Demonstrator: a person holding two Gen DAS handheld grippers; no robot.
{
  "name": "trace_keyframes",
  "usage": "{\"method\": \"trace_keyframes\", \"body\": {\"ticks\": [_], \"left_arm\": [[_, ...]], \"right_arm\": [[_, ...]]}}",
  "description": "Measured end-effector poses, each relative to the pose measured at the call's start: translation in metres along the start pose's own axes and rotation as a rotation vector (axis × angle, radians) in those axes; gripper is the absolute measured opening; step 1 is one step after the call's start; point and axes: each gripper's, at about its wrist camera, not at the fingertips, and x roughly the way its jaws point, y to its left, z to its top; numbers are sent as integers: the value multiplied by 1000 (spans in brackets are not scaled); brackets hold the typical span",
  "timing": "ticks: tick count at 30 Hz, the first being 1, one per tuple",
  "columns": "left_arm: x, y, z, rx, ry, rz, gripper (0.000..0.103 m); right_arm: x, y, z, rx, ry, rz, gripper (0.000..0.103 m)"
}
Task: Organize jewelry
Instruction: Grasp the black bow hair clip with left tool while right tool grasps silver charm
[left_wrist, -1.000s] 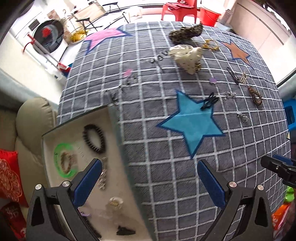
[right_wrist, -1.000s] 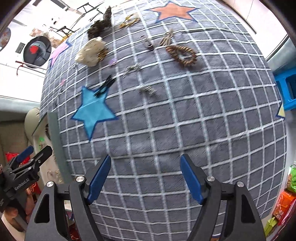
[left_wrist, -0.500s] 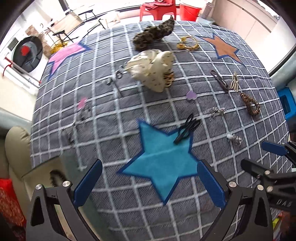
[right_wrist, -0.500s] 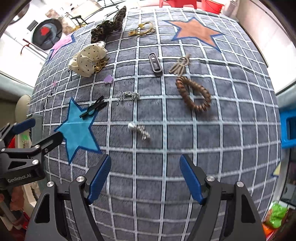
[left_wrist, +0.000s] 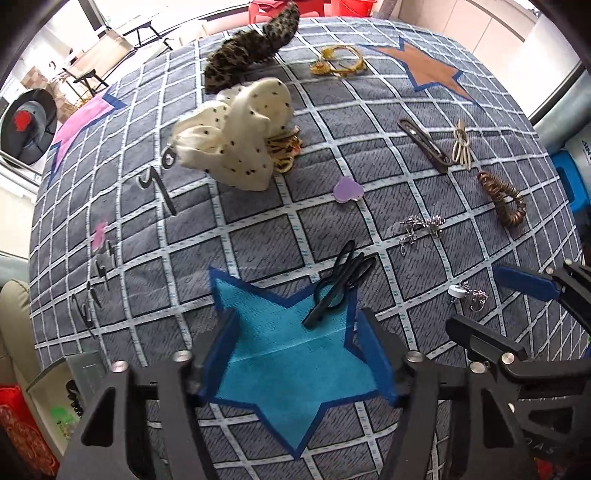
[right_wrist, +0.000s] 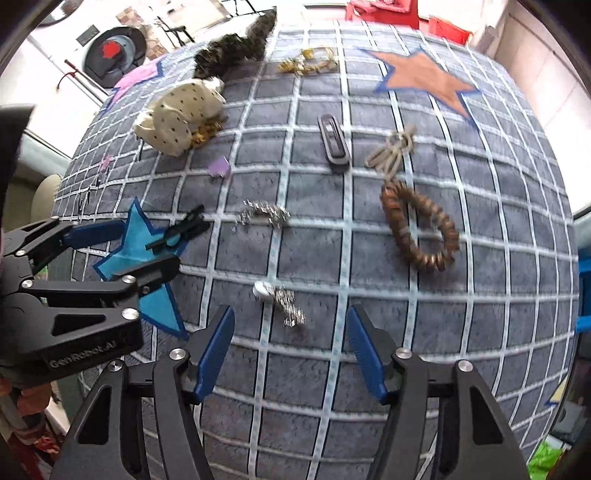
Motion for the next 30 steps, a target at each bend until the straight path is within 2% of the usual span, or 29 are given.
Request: {"method": "trace_keyframes", "body": {"ticks": [4, 7, 9, 11, 13, 18, 23, 30], "left_arm": [[2, -3, 4, 5, -8, -1, 66], [1, -10, 8, 14, -14, -8, 57], [-1, -19, 11, 33, -17, -19, 43], [-4, -26, 11, 52, -16, -30, 17], [-5, -30, 12, 47, -11, -59, 11], [-12, -22, 2, 1, -9, -120, 10], [-27, -11, -8, -23, -23, -141, 10], [-50, -4, -29, -44, -49, -154, 10]], "right_arm": [[2, 7, 2, -43, -35, -31, 57], [1, 10, 1, -71, -50, -39, 35], [1, 11, 0, -73, -44, -56, 9], [0, 7, -1, -52, -38, -37, 8], [-2, 2, -2, -12, -24, -9, 7], [-11, -13, -10, 87, -8, 54, 7], [-17, -24, -21, 192, 17, 127, 7], [-29, -23, -33, 250, 32, 166, 7]]}}
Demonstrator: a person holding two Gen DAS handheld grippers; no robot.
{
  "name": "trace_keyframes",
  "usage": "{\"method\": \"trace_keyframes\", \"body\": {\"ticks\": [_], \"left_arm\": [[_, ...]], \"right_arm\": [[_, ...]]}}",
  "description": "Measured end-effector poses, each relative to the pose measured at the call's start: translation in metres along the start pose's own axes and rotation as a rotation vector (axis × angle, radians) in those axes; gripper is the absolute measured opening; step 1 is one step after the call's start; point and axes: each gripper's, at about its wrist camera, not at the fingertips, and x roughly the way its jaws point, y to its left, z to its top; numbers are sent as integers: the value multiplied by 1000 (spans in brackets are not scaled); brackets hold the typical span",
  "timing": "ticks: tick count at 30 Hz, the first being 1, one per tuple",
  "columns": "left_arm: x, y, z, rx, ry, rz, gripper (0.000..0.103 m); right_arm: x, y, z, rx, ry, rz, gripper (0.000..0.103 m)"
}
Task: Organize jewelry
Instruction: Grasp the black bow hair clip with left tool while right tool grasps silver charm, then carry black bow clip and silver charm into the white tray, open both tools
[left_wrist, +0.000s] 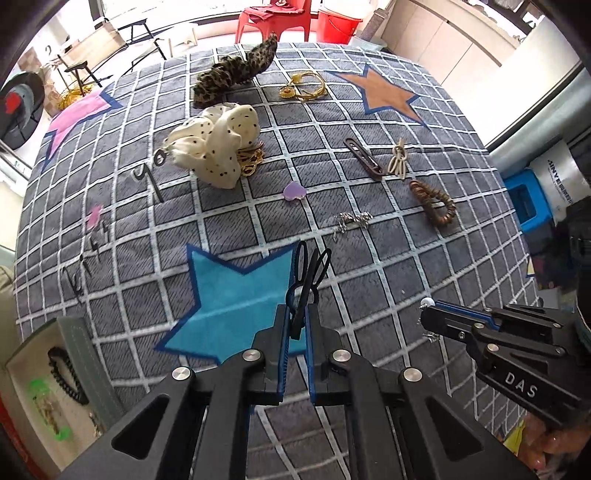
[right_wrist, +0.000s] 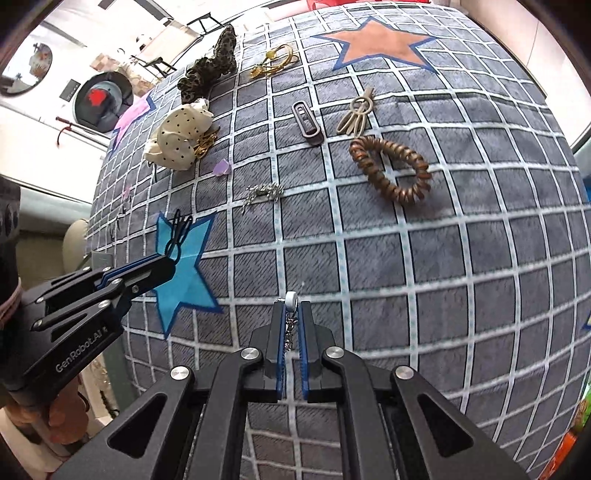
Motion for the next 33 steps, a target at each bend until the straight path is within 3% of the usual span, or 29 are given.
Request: {"method": "trace_keyframes", "body": {"ticks": [15, 33], "left_arm": [[-61, 41, -60, -82, -51, 6, 10], [-115, 170, -150, -341, -103, 105, 10]], "right_arm": [[-16, 47, -28, -1, 22, 20, 7], [4, 200, -46, -222, 69, 91, 7]]}}
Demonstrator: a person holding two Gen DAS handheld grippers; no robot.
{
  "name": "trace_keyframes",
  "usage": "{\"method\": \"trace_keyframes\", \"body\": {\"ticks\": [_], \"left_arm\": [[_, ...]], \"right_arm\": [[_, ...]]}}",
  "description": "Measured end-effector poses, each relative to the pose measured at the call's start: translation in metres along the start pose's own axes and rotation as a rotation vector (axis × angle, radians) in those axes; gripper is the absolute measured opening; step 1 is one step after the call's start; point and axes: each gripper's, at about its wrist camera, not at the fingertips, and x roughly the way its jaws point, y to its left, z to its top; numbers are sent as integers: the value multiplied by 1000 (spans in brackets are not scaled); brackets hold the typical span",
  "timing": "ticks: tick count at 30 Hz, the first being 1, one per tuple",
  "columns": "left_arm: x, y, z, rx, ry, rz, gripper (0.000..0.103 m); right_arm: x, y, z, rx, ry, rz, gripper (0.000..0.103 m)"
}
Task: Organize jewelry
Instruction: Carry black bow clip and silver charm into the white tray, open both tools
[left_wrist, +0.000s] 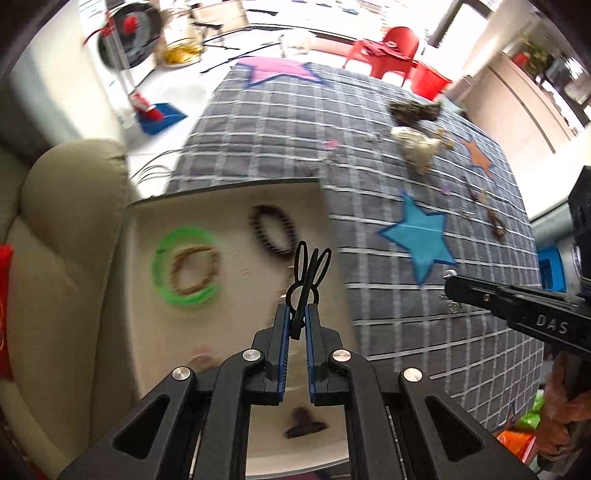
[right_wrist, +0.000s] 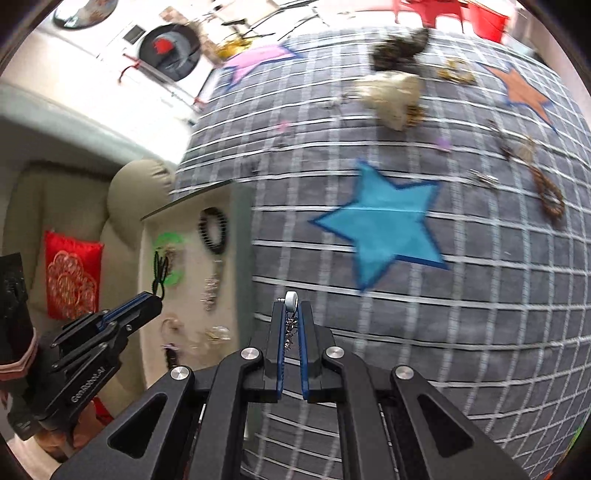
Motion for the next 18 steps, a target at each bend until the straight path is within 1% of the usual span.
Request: {"method": "trace_keyframes", "body": {"ticks": [5, 8, 14, 18], "left_arm": [[5, 41, -10, -67, 15, 39, 10], [12, 57, -14, -85, 26, 62, 10], [33, 77, -19, -97, 63, 105, 10], [45, 84, -18, -107, 83, 116, 10]], "right_arm": [[19, 40, 2, -52, 25, 22, 7], [33, 57, 2, -68, 49, 33, 7], [60, 77, 1, -87, 100, 33, 7], [79, 85, 3, -92, 130, 24, 7]]}}
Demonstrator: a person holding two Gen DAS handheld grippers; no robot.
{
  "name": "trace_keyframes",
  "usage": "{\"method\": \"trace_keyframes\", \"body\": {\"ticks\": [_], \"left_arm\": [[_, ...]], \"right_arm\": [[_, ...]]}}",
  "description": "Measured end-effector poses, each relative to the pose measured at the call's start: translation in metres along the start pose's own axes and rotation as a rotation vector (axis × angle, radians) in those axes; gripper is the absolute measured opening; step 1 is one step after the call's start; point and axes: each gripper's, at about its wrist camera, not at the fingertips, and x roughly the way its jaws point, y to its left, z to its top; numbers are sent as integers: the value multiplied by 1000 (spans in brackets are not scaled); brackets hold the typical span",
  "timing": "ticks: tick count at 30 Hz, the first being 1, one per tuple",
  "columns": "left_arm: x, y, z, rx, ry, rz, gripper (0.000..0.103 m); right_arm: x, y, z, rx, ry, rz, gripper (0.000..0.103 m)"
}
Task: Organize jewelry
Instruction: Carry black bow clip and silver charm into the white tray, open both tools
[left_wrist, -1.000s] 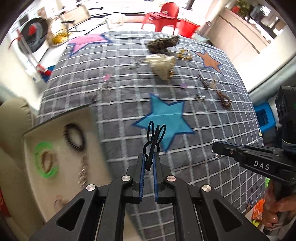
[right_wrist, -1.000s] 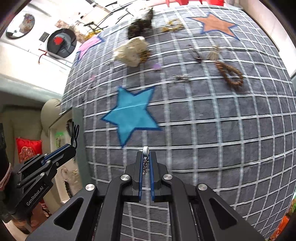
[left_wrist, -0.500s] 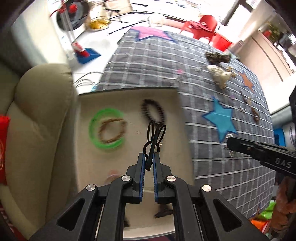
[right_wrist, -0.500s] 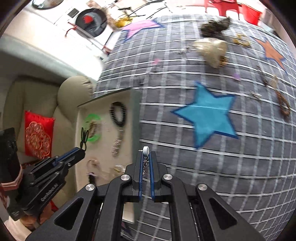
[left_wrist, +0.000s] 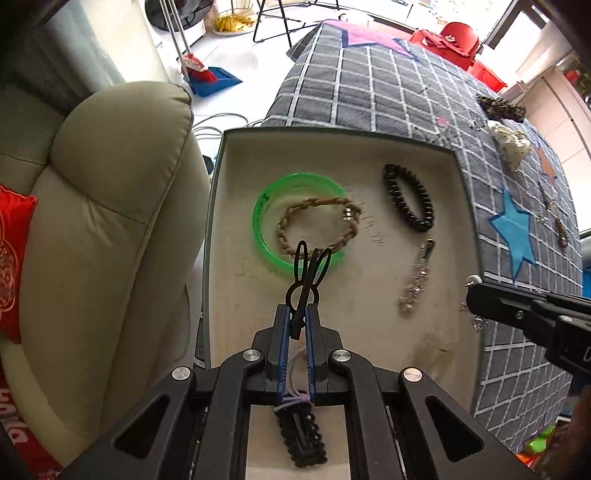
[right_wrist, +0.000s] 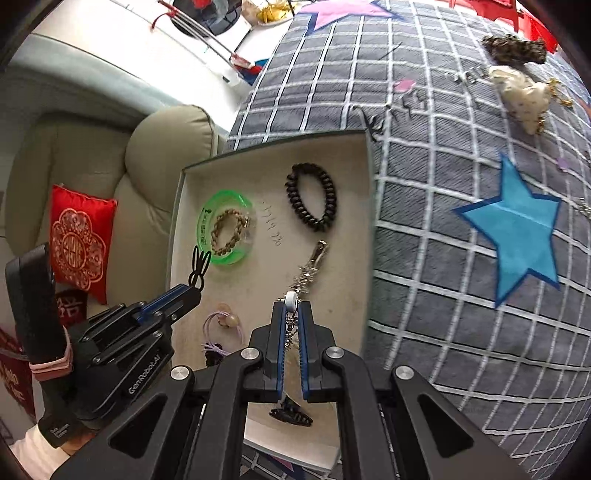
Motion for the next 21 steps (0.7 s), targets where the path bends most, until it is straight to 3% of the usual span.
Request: {"method": "trace_keyframes", "body": {"ticks": [21], "left_arm": [[24, 1, 2, 14, 25, 31, 10]], "right_arm": [[61, 5, 37, -9, 74, -30, 7]]}}
